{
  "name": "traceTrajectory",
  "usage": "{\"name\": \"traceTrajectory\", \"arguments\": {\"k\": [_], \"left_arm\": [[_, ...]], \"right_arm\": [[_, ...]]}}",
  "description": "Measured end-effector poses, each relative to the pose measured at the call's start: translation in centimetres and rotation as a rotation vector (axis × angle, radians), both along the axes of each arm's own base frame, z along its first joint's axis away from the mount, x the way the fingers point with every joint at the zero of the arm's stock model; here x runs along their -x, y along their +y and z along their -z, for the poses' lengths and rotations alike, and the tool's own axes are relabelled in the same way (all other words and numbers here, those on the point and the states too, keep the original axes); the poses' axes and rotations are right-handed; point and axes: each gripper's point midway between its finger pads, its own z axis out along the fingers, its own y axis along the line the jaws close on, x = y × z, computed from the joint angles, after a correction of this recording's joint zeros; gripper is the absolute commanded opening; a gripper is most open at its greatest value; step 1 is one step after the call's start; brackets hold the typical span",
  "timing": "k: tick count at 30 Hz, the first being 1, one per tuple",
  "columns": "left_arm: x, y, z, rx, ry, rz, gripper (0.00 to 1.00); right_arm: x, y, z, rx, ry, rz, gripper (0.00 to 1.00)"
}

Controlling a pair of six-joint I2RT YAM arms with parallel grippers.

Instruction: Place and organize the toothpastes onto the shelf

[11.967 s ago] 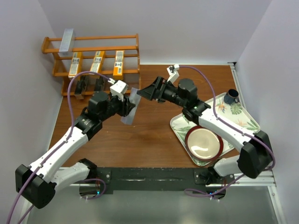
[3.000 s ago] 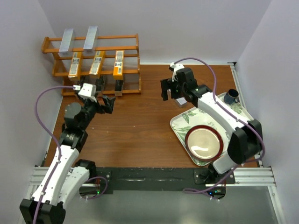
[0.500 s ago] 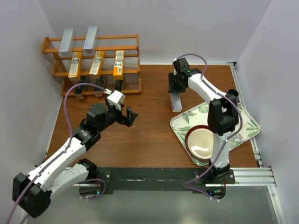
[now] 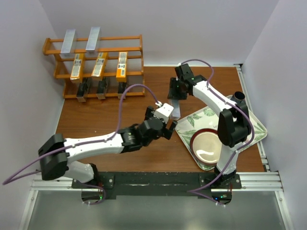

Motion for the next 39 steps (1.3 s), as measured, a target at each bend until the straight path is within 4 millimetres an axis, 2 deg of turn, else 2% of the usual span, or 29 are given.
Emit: {"name": "traceTrajectory", "arguments": {"k": [5, 10, 14, 21, 26, 32, 36, 39], "left_arm": [[0.1, -1.8, 2.7, -0.093, -0.021, -0.043, 1.0], [-0.9, -3.9, 2.9, -0.147, -0.061, -0.112, 0.99], [-1.8, -4.4, 3.4, -0.204, -0.078, -0.166, 0.98], [-2.7, -4.1, 4.6, -0.294, -0.084, -0.263, 0.92], [-3.3, -4.1, 5.6, -0.35, -0.084, -0.329, 0.81], [-3.4, -3.0, 6.7, -0.421, -0.092, -0.367, 0.65], [-3.5, -2.5, 6.5, -0.445, -0.11, -0.387, 0.58], [-3.6, -2.4, 6.1, -0.455, -0.129, -0.403, 0.48]], "right_arm": [[1.0, 0.9, -0.1, -0.02, 0.019, 0.014, 0.26], [2.1, 1.3, 0.6, -0.031, 0.064, 0.039, 0.25], [3.0, 1.4, 0.9, -0.043, 0.104, 0.055, 0.25], [3.5, 2.0, 0.8, -0.081, 0.134, 0.06, 0.25], [3.9, 2.3, 0.5, -0.104, 0.142, 0.062, 0.25], [4.0, 2.7, 0.3, -0.121, 0.145, 0.064, 0.25], [4.2, 3.0, 0.4, -0.125, 0.147, 0.065, 0.26], [4.3, 3.1, 0.6, -0.128, 0.151, 0.066, 0.28]]}}
